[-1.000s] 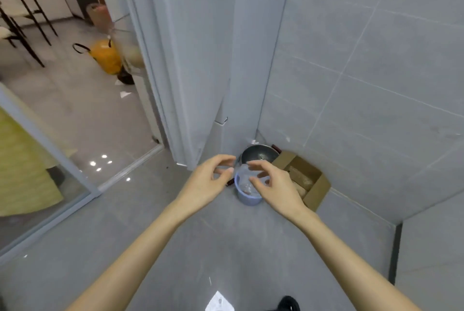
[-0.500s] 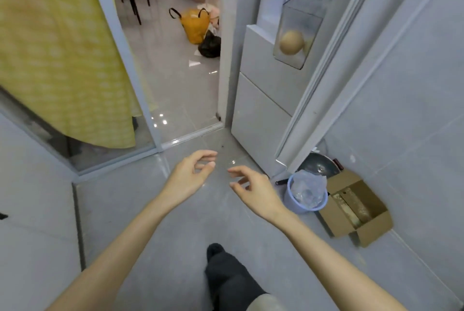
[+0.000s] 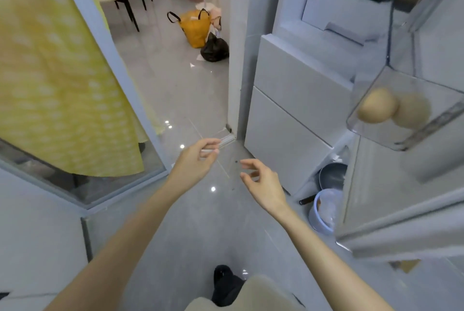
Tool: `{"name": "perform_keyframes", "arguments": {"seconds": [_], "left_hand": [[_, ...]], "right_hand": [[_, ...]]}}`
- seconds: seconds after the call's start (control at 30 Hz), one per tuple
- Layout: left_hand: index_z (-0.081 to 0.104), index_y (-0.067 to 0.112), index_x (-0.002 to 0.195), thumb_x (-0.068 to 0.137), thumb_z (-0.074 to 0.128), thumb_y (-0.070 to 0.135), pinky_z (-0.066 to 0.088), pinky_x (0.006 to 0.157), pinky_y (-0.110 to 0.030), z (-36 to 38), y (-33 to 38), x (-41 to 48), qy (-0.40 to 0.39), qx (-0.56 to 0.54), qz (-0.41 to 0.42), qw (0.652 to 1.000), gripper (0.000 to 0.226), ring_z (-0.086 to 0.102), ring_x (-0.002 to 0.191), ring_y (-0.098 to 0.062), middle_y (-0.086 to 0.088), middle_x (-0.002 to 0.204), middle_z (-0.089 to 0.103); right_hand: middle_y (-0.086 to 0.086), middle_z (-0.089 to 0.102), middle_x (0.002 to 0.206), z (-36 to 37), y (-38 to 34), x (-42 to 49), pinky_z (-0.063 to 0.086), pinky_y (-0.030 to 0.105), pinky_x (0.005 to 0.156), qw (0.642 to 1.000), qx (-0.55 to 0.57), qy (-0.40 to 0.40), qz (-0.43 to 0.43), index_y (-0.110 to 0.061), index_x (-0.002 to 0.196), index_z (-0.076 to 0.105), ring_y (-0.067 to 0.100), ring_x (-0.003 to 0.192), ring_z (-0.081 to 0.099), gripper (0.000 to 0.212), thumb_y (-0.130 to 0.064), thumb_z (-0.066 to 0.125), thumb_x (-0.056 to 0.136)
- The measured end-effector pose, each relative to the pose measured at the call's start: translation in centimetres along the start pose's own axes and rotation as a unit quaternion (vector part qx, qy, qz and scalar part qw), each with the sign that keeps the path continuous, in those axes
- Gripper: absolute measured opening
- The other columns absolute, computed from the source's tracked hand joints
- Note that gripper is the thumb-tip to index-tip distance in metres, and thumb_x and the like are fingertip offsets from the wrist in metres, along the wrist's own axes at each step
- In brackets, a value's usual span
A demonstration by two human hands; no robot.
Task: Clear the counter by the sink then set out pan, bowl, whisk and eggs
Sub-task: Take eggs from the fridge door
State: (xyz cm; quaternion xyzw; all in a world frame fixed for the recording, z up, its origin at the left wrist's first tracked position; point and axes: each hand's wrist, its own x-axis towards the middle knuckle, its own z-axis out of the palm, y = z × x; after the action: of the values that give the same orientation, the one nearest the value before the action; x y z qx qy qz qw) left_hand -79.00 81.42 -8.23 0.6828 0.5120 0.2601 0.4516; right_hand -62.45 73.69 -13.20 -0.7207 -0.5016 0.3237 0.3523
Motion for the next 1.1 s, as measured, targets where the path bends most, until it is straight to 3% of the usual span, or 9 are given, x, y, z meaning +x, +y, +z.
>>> {"name": "perform_keyframes", "arguments": {"seconds": [0.1,0.23,0.3,0.43,0.6,0.77,0.87,1.0,1.1], "left_hand": [[0.06,0.031,0.109,0.093,0.055,0.019,0.046,0.089,-0.018,-0.3,1.0,4.3,-0.024,-0.003,0.015,1.0,0.021,0.06,0.1,-0.001,0.016,0.103,0.064],[0.06,0.027,0.113,0.094,0.053,0.016,0.041,0.08,0.0,0.5,2.9,9.7,-0.073,-0.012,0.058,0.996,0.023,0.057,0.093,0.009,0.016,0.103,0.063],[0.06,0.022,0.118,0.095,0.053,0.016,0.039,0.076,0.004,1.3,3.8,12.2,-0.105,-0.003,0.079,0.991,0.025,0.058,0.094,0.003,0.011,0.108,0.064],[0.059,0.018,0.12,0.095,0.053,0.016,0.043,0.093,-0.015,3.5,5.3,17.1,-0.193,0.007,0.132,0.972,0.027,0.06,0.103,-0.007,0.006,0.116,0.064],[0.059,0.013,0.12,0.095,0.053,0.01,0.04,0.082,-0.003,5.5,8.0,20.9,-0.319,0.013,0.218,0.922,0.026,0.059,0.104,-0.008,0.006,0.11,0.062],[0.059,0.017,0.121,0.094,0.053,0.01,0.045,0.087,-0.02,4.8,11.0,22.1,-0.442,0.033,0.322,0.837,0.028,0.061,0.095,-0.009,0.008,0.107,0.064],[0.059,0.019,0.119,0.094,0.053,0.009,0.043,0.082,-0.01,4.0,12.6,22.2,-0.461,0.01,0.363,0.81,0.027,0.06,0.09,-0.004,0.007,0.106,0.064],[0.055,0.036,0.106,0.093,0.055,0.011,0.041,0.075,-0.007,2.8,15.9,22.0,-0.491,-0.038,0.429,0.758,0.028,0.058,0.087,0.007,0.018,0.101,0.063],[0.054,0.042,0.102,0.093,0.056,0.014,0.041,0.072,-0.004,1.5,19.0,20.9,-0.482,-0.1,0.47,0.733,0.029,0.059,0.088,0.007,0.022,0.099,0.063]], "right_hand": [[-0.015,0.064,0.117,-0.1,-0.1,2.7,0.047,0.019,0.084,0.999,0.016,0.026,0.025,-0.022,0.117,0.062,0.006,0.089,0.059,0.028,-0.019,0.06,0.089],[-0.014,0.065,0.116,-0.5,0.0,5.3,0.043,0.009,0.077,0.995,0.04,0.067,0.055,-0.021,0.117,0.062,0.004,0.087,0.059,0.029,-0.017,0.061,0.089],[-0.016,0.064,0.114,-0.9,0.1,6.2,0.042,0.008,0.077,0.992,0.041,0.091,0.071,-0.022,0.117,0.062,0.002,0.088,0.059,0.029,-0.017,0.06,0.089],[-0.016,0.064,0.113,-2.1,0.1,7.5,0.045,0.011,0.08,0.981,0.046,0.159,0.106,-0.023,0.117,0.061,-0.004,0.084,0.058,0.03,-0.016,0.06,0.088],[-0.016,0.063,0.11,-1.9,-0.9,7.6,0.045,0.01,0.076,0.942,0.074,0.272,0.183,-0.027,0.116,0.06,0.006,0.086,0.059,0.029,-0.015,0.06,0.089],[-0.022,0.062,0.106,-1.0,-5.1,6.3,0.048,0.018,0.08,0.863,0.097,0.434,0.241,-0.028,0.111,0.063,0.004,0.089,0.06,0.026,-0.018,0.06,0.088],[-0.019,0.061,0.113,-1.5,-8.2,4.9,0.044,0.009,0.074,0.85,0.082,0.457,0.248,-0.028,0.114,0.063,-0.001,0.091,0.06,0.027,-0.018,0.058,0.089],[-0.021,0.064,0.111,-1.9,-14.0,2.7,0.049,0.02,0.08,0.817,0.02,0.524,0.24,-0.027,0.112,0.064,0.0,0.091,0.061,0.026,-0.017,0.059,0.089],[-0.02,0.067,0.106,-2.3,-19.0,0.9,0.05,0.016,0.078,0.801,-0.017,0.561,0.21,-0.021,0.113,0.065,0.002,0.089,0.062,0.025,-0.013,0.062,0.09]]}}
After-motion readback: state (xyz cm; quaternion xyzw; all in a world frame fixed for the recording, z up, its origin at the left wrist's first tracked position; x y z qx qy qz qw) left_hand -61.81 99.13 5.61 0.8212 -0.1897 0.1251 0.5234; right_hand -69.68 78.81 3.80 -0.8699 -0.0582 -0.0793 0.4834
